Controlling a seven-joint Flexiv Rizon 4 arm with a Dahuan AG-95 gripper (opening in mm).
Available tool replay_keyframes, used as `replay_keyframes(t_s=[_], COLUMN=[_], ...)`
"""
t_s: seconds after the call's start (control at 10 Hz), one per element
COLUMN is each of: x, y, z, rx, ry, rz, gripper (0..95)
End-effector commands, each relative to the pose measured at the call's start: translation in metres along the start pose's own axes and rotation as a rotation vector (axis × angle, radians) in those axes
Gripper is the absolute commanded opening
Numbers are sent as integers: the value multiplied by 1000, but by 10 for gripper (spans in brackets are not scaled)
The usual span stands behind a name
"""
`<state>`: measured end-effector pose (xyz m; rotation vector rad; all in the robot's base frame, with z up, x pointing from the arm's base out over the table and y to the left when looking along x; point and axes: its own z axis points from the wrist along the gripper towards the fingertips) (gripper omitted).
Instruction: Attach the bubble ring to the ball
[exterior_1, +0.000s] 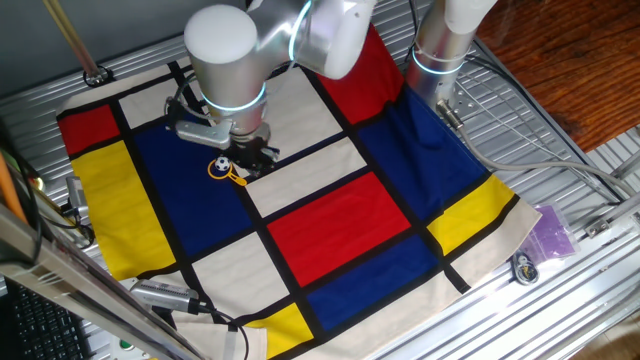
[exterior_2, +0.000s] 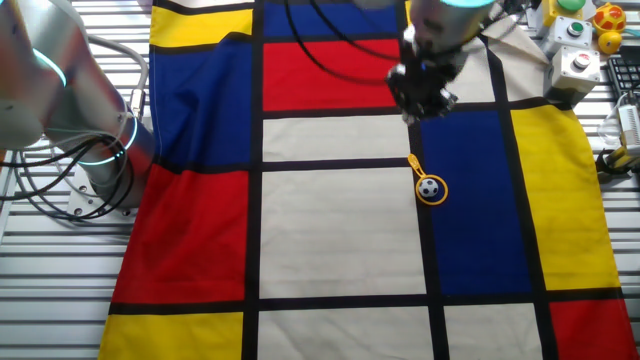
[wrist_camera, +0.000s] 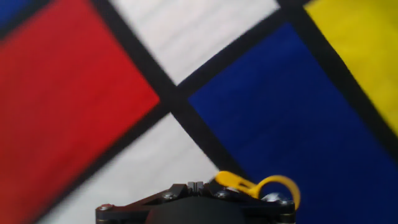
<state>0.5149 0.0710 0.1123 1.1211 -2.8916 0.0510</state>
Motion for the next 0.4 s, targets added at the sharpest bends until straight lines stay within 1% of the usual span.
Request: replay_keyframes(t_s=[0.1, 0.2, 0.3, 0.4], x=[-21, -22, -23, -25], y=[63, 71, 74, 80], z=[-28, -25, -24, -22], rx=[-56, -64, -73, -101], ry=[15, 2, -6, -16], rz=[575, 606, 625, 690], gripper=[0, 0, 0, 0])
